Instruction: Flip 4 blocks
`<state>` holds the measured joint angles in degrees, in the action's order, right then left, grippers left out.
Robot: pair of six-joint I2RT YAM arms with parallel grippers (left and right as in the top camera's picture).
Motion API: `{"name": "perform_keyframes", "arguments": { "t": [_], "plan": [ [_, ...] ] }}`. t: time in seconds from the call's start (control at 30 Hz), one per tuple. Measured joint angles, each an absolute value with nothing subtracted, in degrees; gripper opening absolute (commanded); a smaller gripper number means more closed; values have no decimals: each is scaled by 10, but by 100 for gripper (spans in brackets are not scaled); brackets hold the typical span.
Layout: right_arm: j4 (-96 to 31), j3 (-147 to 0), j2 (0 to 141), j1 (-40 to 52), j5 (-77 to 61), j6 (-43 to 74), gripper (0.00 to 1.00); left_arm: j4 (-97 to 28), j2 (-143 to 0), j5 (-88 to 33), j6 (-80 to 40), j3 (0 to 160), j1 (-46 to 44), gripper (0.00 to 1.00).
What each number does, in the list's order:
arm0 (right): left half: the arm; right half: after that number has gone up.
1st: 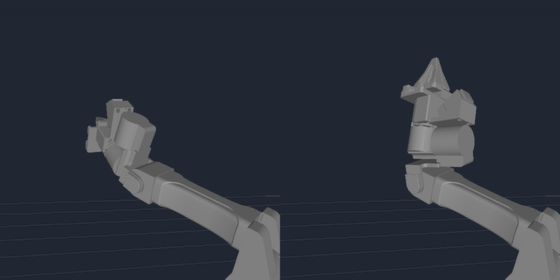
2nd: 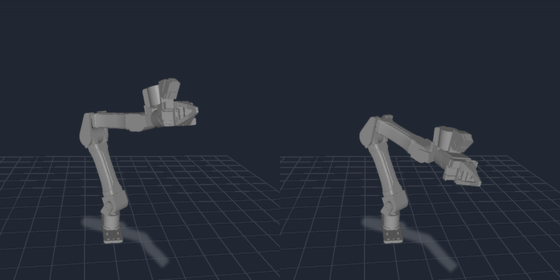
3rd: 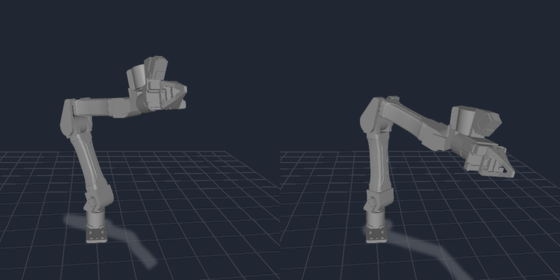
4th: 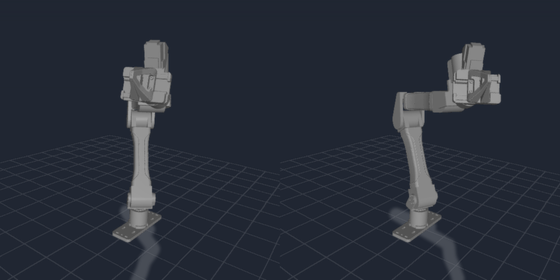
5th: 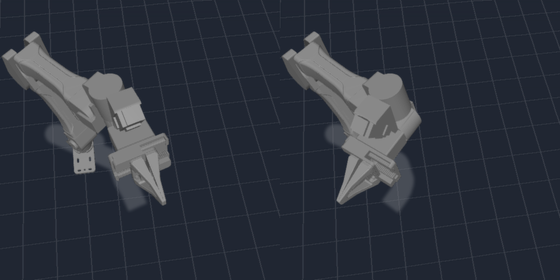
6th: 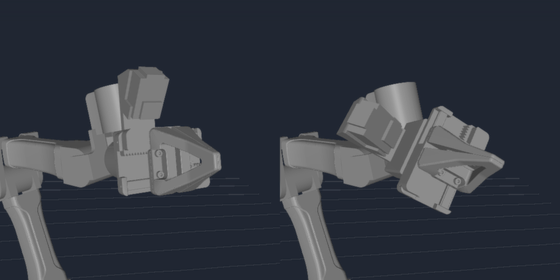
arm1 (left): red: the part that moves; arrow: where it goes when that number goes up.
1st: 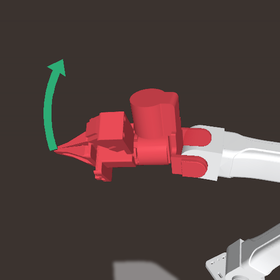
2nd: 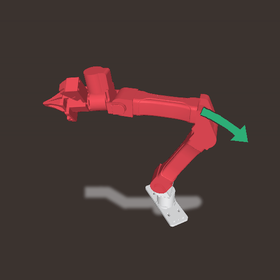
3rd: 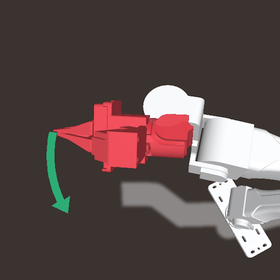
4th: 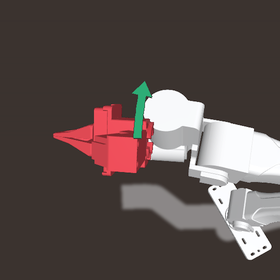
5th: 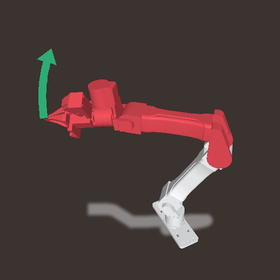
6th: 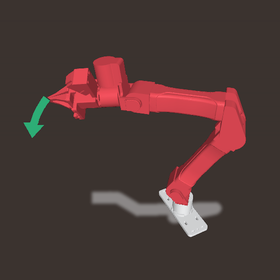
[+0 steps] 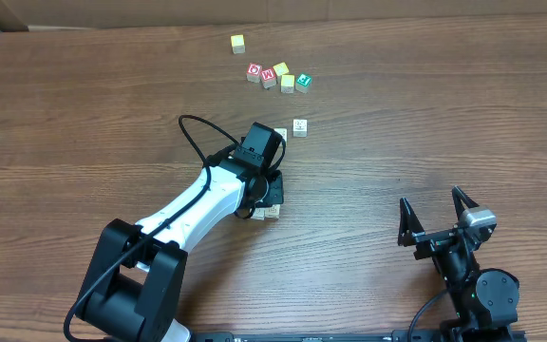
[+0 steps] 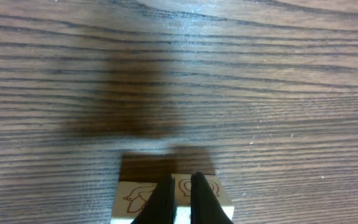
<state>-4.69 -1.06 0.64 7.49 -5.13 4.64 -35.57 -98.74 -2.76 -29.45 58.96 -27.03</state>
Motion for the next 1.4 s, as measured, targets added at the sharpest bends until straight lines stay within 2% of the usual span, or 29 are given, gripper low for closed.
{"name": "perform_keyframes", "arguments": {
  "t": [1.4],
  "plan": [
    [-47, -11, 6, 75, -51, 46, 100, -360, -987, -27, -256, 592, -270, 4]
  ]
}}
